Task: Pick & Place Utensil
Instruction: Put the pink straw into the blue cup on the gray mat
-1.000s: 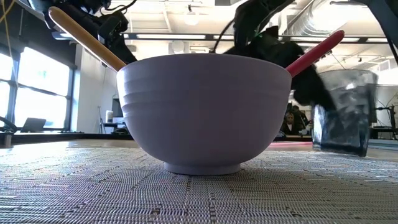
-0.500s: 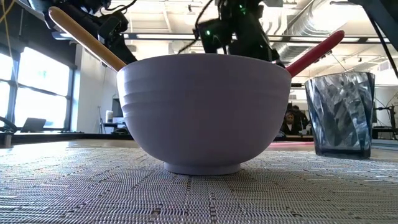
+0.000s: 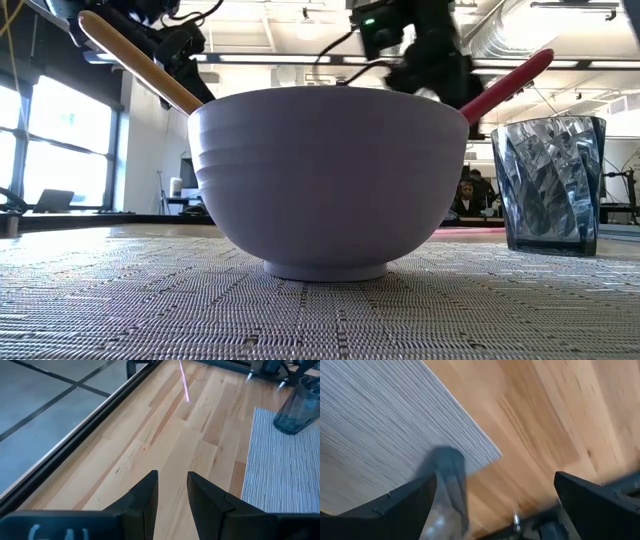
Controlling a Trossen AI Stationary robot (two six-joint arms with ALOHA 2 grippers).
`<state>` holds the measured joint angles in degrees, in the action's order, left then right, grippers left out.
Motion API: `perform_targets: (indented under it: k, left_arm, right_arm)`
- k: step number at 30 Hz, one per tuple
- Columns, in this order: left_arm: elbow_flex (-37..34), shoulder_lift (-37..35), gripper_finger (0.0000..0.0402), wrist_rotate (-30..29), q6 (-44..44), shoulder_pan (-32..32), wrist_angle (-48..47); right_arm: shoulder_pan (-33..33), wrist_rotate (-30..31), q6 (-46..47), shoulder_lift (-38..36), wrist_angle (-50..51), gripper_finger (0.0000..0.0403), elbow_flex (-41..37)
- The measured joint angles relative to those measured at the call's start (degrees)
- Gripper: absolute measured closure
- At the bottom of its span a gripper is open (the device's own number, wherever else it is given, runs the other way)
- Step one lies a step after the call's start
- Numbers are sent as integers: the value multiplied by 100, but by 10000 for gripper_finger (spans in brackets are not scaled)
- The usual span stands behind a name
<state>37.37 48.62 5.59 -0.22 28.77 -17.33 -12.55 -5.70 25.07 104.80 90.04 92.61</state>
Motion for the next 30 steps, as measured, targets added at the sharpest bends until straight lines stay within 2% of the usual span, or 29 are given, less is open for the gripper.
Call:
perform_targets:
  k: [5, 12, 16, 24, 30]
  left_arm:
    - [-1, 0, 300, 1, -5, 0, -32]
    - [1, 0, 300, 4, -185, 0, 259]
    - [1, 0, 300, 80, -306, 0, 488]
    - [1, 0, 300, 300, -282, 0, 521]
    - [1, 0, 300, 280, -64, 0, 420]
  right_arm:
    - [-175, 459, 431, -1030, -278, 6, -1115]
    - [-724, 1753, 1214, -2033, -2048, 6, -2517]
    - [-1412, 2247, 2618, -2114, -3080, 12, -3091]
    - [-2767, 2587, 2443, -1981, -5753, 55, -4350]
    - [-3354, 3000, 2872, -1943, -6501, 84, -5008]
